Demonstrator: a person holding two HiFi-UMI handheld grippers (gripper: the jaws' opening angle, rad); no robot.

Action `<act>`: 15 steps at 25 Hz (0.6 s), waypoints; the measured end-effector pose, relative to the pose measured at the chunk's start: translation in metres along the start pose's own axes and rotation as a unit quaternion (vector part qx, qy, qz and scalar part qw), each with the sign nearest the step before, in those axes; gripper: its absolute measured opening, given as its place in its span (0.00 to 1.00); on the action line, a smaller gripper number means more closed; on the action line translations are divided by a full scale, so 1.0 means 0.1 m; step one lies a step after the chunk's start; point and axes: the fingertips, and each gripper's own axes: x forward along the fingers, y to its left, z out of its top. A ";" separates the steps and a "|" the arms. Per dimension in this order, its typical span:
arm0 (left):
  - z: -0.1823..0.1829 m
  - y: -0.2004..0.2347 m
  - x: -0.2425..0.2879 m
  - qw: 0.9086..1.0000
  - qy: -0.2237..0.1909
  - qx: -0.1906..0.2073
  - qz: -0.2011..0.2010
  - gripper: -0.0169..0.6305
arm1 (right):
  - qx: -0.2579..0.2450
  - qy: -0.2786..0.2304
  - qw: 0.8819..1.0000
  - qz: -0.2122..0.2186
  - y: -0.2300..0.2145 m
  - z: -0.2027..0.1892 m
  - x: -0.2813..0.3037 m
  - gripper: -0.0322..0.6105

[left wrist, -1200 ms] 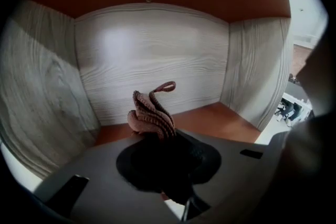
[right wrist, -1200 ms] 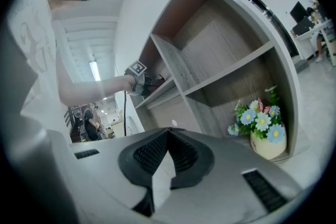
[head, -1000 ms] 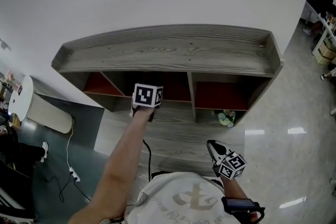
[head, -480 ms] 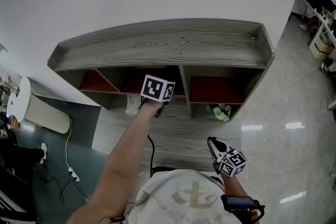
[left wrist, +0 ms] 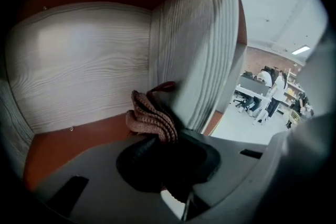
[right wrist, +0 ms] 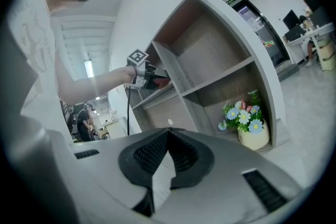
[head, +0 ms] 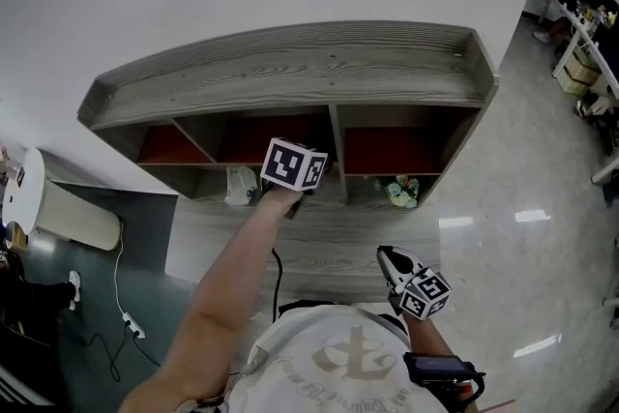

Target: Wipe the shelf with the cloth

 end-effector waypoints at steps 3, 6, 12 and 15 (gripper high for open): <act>-0.08 -0.05 -0.07 1.000 -0.006 -0.003 -0.011 0.13 | -0.005 0.000 1.000 -0.009 0.11 0.01 -0.01 0.06; -0.09 -0.14 -0.12 0.998 -0.038 -0.014 -0.038 0.13 | -0.007 -0.004 1.000 -0.029 0.12 0.06 -0.07 0.06; -0.37 -0.31 -0.34 0.990 -0.088 -0.061 -0.092 0.13 | -0.011 -0.006 0.998 -0.056 0.27 0.06 -0.18 0.06; -0.59 -0.46 -0.41 0.989 -0.090 -0.058 -0.104 0.13 | -0.014 -0.003 0.998 -0.063 0.37 0.04 -0.21 0.06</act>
